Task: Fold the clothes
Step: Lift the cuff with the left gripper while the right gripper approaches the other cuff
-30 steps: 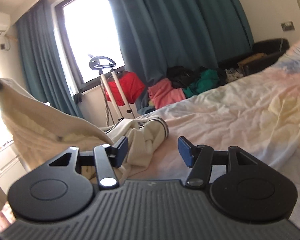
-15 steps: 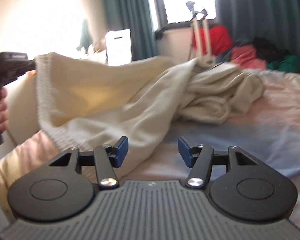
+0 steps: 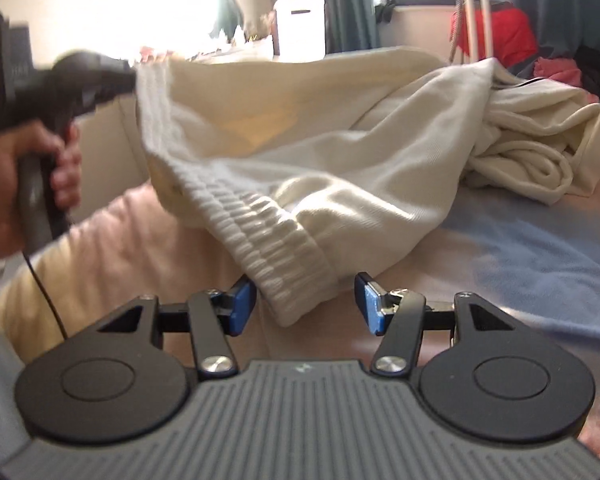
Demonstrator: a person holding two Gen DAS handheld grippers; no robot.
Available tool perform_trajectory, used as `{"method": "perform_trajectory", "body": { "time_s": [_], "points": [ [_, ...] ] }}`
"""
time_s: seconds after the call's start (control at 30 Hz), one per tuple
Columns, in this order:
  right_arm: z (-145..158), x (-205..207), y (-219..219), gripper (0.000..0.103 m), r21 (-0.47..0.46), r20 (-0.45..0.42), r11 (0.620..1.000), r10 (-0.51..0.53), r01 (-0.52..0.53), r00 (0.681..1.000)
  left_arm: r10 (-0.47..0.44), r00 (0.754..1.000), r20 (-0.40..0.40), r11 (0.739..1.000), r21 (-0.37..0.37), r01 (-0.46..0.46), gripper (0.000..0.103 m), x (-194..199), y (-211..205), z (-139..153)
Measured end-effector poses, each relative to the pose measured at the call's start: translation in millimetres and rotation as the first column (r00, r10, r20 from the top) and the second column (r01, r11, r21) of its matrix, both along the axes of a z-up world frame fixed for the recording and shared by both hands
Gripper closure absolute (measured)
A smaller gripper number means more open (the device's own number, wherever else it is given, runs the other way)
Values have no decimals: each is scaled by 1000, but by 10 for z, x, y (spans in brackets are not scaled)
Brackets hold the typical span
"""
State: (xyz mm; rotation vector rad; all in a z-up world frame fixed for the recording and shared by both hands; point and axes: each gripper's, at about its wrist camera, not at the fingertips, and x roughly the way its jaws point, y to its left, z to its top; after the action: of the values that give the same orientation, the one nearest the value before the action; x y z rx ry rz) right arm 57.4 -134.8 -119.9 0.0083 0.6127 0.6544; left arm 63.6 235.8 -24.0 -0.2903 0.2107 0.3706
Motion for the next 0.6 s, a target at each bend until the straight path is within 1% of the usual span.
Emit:
{"method": "perform_trajectory", "body": {
  "time_s": [0.1,0.17,0.23,0.3,0.33,0.4,0.5,0.53,0.6],
  "points": [
    [81,23,-78,45,55,8,997,-50,50,999,18,999,-27,1000,-13,-18,94,32,35,-24],
    [108,26,-55,45,18,44,996,-83,82,996,20,999,-46,1000,-7,-21,93,56,31,-40],
    [84,31,15,44,-45,70,993,-107,110,992,19,997,-68,1000,7,-19,93,85,7,-54],
    [77,8,38,45,-46,61,992,-117,120,991,23,996,-89,1000,23,-21,93,97,-29,-67],
    [113,-32,39,45,-31,71,995,-97,99,993,25,995,-97,999,27,-22,93,100,-37,-73],
    [187,-113,39,45,0,92,998,-55,55,994,24,994,-106,1000,11,-23,92,99,-22,-71],
    [260,-159,46,45,13,124,999,-43,41,991,23,993,-113,1000,-17,-25,92,95,8,-56],
    [284,-174,48,44,18,134,999,-39,37,990,23,993,-113,999,-20,-25,92,93,6,-46],
    [256,-143,92,45,23,129,1000,-23,20,991,23,994,-111,1000,-12,-25,92,103,-20,-11]
  ]
}}
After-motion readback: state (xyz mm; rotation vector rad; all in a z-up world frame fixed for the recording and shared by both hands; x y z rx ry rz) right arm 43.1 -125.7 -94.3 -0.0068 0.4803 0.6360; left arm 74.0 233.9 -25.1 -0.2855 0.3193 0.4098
